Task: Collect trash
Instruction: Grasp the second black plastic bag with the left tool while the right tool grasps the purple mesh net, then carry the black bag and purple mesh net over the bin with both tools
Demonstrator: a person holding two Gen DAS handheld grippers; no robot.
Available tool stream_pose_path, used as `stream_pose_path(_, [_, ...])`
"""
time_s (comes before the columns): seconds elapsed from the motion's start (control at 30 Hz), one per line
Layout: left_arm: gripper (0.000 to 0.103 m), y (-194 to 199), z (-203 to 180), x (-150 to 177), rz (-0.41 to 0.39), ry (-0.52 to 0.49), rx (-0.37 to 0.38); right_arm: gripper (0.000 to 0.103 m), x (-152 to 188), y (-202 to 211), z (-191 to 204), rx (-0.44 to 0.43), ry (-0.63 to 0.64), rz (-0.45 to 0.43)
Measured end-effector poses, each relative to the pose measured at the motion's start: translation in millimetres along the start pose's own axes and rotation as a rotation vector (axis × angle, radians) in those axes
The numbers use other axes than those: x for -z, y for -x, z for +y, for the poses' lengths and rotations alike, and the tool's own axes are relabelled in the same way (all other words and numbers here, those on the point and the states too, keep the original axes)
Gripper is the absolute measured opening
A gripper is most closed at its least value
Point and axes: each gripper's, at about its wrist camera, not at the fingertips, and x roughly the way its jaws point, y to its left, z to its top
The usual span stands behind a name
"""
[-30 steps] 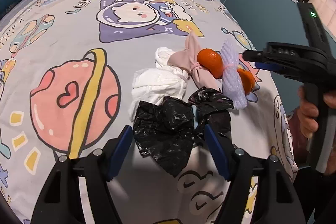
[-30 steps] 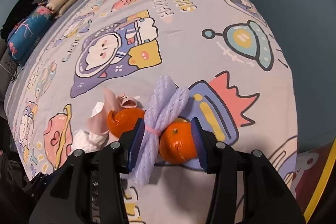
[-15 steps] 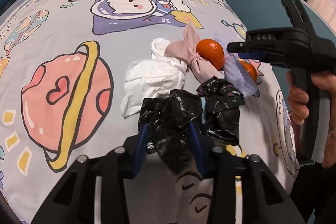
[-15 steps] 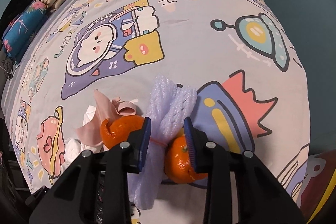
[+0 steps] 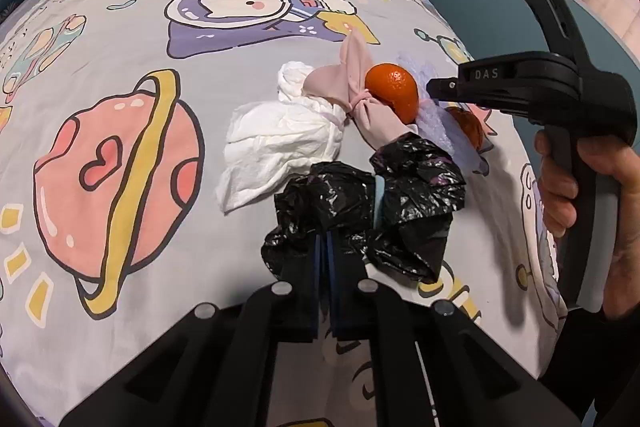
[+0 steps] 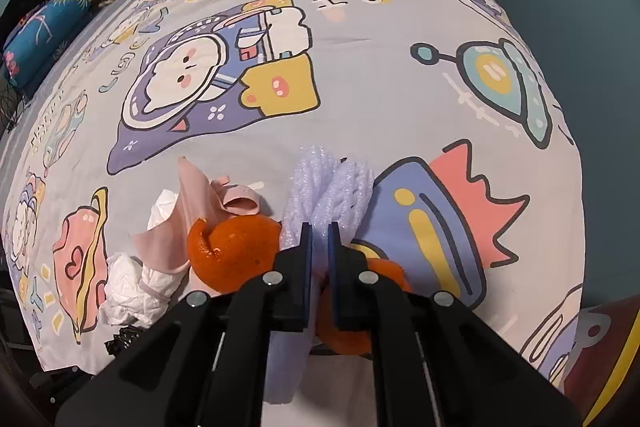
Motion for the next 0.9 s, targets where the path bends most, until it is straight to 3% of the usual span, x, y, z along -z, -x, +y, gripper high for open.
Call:
stream_pose_path(0.6, [0.002, 32.1, -2.2, 9.8, -0.031, -0.005, 0.025, 0.004, 12.3, 32.5, -18.6, -0.066, -0.053, -0.051])
stream_pose_path(0.9, [0.002, 51.7, 5.0, 17.9, -0.053, 0.007, 0.028, 0.004, 20.3, 51.8, -32.9, -0.059, -0.065, -0.074])
